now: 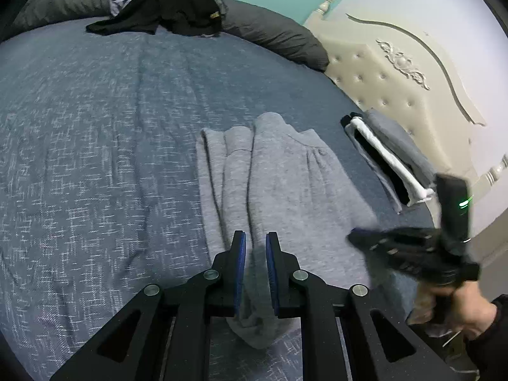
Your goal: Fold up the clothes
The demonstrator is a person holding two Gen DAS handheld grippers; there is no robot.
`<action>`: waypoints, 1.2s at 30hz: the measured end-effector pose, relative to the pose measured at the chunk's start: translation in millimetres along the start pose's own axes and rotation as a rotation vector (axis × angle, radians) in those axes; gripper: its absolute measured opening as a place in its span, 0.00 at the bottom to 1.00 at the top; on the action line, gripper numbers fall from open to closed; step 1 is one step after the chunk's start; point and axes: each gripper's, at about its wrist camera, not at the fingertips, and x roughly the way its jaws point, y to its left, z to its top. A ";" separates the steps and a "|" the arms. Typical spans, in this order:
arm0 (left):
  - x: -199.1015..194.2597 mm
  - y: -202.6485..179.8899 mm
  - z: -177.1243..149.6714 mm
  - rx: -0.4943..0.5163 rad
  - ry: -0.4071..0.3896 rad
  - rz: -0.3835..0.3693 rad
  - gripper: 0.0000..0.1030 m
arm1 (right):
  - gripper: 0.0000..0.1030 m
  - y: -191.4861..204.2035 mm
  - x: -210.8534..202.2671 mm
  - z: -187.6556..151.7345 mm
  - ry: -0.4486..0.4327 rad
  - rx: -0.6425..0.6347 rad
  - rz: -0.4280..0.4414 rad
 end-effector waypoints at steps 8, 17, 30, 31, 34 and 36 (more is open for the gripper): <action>19.2 -19.3 -11.0 0.096 0.082 0.038 0.14 | 0.07 -7.2 -29.6 30.6 -0.126 0.039 0.039; 34.3 -12.0 -19.0 0.090 0.149 0.073 0.14 | 0.09 -24.1 31.4 67.2 -0.029 0.029 -0.009; 19.1 4.6 -13.1 0.003 0.094 0.067 0.14 | 0.09 -28.0 27.0 100.9 -0.075 0.047 0.052; 18.3 8.1 -13.3 -0.009 0.091 0.067 0.14 | 0.09 -27.6 39.8 104.1 -0.045 0.042 0.042; 18.5 15.5 -11.1 -0.051 0.082 0.063 0.21 | 0.10 -29.1 62.4 101.6 0.015 0.046 0.024; 20.2 19.0 -6.8 -0.088 0.071 0.045 0.42 | 0.10 -30.9 61.7 103.3 0.016 0.050 0.032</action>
